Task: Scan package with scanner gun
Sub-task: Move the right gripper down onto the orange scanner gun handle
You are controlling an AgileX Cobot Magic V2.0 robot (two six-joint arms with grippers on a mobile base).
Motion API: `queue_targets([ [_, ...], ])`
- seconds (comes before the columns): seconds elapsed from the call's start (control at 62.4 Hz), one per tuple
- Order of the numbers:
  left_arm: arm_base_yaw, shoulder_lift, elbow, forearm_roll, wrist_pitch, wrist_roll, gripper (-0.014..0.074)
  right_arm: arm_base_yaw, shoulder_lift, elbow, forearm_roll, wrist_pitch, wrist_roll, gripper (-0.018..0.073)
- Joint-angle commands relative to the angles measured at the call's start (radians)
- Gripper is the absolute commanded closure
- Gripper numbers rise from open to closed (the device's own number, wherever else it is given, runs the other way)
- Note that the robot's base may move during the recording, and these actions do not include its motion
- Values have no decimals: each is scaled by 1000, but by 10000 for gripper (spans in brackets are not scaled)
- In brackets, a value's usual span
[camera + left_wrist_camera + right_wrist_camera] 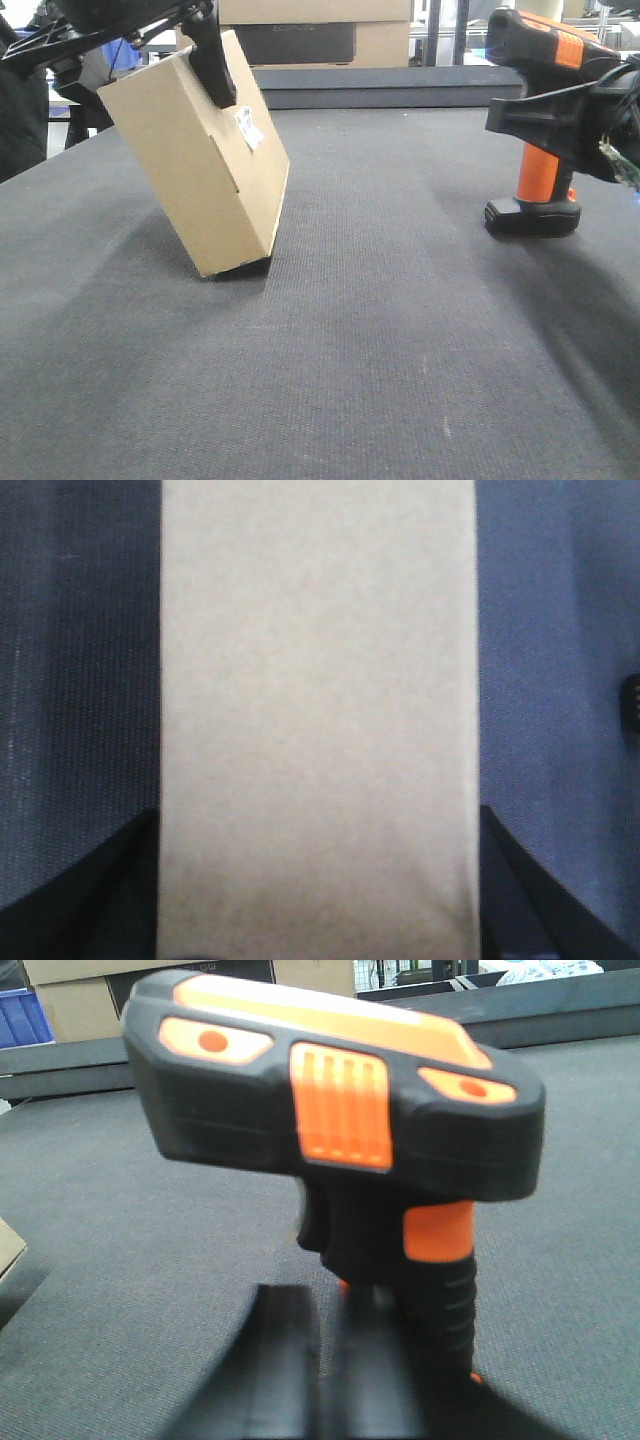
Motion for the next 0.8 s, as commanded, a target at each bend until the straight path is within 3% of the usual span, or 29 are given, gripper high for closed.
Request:
queue_targets([
  [0.0,-5,-10,0,-2,-16,-4,708,2,2,0,-9,-11,1,312],
  [0.112,-5,-10,0,-2,-16,-4,708,2,2,0,-9,-13,24,125],
  [0.256,-5,-10,0,-2,-16,-4,708,2,2,-9,46,-13,141,-3],
  [0.593,-5,-10,0,-2,-16,-4,708,2,17,-27,60,-21,147,0],
  [0.785,-5,-10,0,-2,-16,-4,708,2,83,-31,60,-122,147,0],
])
